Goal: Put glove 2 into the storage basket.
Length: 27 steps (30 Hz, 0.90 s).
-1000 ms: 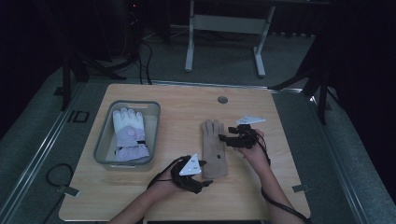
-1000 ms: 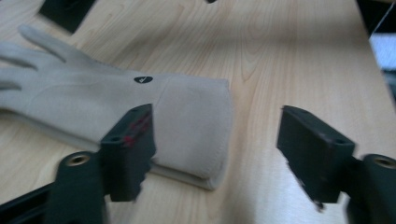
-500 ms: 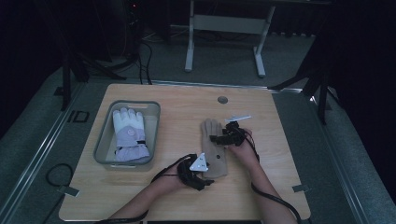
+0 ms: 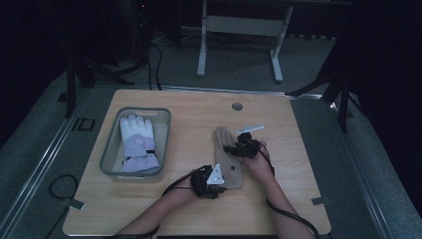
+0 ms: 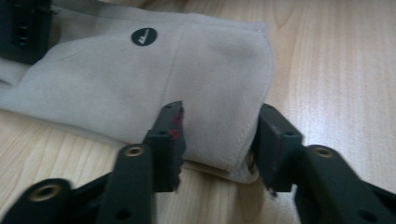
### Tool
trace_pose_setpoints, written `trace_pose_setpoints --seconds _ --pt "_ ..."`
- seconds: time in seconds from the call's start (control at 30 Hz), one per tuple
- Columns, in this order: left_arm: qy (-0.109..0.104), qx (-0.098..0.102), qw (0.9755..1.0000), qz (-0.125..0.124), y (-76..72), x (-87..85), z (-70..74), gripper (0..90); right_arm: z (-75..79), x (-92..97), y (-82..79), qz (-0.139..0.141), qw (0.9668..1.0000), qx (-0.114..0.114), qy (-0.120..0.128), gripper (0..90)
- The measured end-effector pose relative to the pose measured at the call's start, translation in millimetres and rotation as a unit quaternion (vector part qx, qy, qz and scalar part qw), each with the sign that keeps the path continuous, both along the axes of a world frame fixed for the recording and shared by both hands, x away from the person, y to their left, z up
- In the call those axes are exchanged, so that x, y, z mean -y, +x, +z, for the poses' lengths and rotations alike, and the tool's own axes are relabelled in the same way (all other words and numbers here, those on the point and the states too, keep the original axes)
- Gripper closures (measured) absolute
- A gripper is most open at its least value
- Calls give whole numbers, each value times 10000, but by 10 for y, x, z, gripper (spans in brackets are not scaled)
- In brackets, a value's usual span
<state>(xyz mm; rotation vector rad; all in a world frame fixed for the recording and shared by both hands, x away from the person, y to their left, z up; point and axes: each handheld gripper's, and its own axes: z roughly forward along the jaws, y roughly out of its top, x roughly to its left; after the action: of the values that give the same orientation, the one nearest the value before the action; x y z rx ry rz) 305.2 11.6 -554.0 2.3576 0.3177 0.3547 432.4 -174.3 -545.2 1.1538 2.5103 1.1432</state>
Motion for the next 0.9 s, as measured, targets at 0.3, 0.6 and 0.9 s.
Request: trace_pose_setpoints --seconds 0.3,0.6,0.9 --pt "-46 -104 9999 56 0 -22 48 813 82 -39 -50 83 9999 141 12 683" --pt "-414 -319 9986 -99 -7 -231 259 819 292 -93 -121 224 9985 292 397 683" --pt "-348 -215 9991 -138 -72 -481 556 819 564 -265 -178 394 9970 440 499 683"
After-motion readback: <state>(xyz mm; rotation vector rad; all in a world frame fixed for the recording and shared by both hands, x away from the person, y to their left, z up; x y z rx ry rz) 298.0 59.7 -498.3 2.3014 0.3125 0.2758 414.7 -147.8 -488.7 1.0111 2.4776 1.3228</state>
